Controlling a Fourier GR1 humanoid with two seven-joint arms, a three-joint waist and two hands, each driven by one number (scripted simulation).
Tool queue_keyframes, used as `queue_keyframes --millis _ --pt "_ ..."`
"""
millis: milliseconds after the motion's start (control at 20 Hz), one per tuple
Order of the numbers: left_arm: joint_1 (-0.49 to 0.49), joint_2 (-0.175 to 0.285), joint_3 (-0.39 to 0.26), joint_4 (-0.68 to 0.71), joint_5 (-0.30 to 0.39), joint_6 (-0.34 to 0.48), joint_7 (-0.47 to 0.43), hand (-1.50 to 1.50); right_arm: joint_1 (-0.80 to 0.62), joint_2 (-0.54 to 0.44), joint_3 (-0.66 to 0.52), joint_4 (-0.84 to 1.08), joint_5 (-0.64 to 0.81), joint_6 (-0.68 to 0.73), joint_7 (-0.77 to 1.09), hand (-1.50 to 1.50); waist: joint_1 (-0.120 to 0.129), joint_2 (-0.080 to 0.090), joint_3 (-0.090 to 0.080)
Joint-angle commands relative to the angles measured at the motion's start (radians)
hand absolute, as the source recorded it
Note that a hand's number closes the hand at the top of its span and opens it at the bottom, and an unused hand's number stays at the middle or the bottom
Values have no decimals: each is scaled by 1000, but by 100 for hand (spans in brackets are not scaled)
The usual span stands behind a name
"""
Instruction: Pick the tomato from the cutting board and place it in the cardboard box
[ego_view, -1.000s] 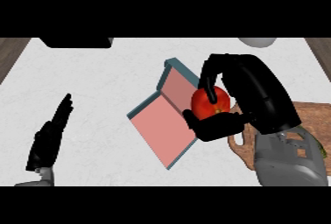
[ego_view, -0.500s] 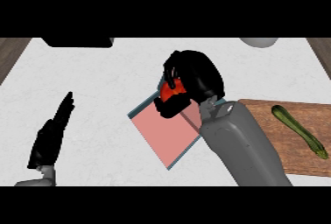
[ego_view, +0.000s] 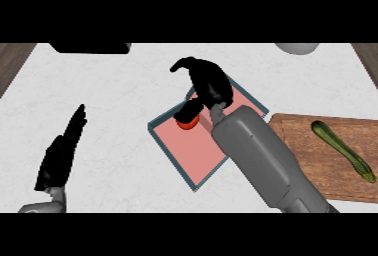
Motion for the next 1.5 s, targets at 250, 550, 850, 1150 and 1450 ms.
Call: queue_keyframes --millis 250,550,850,1150,1450 --pt "-22 1 -1 7 -11 4 3 0 45 1 -90 17 -179 -360 -161 -150 -1 2 1" --pt "63 7 -2 -85 10 -21 31 0 63 -3 -288 -87 -369 -323 -249 -150 -9 -3 1" --pt "50 1 30 1 22 -8 -29 0 160 -179 -440 -164 -448 -259 -278 -150 -26 -4 0" --pt "30 -10 11 -51 -2 8 33 0 241 -372 -616 -229 -620 -75 -271 -150 -28 -6 1" --pt "10 -1 20 -12 2 -8 5 0 325 -513 -716 -136 -728 145 -407 -150 -23 -3 0"
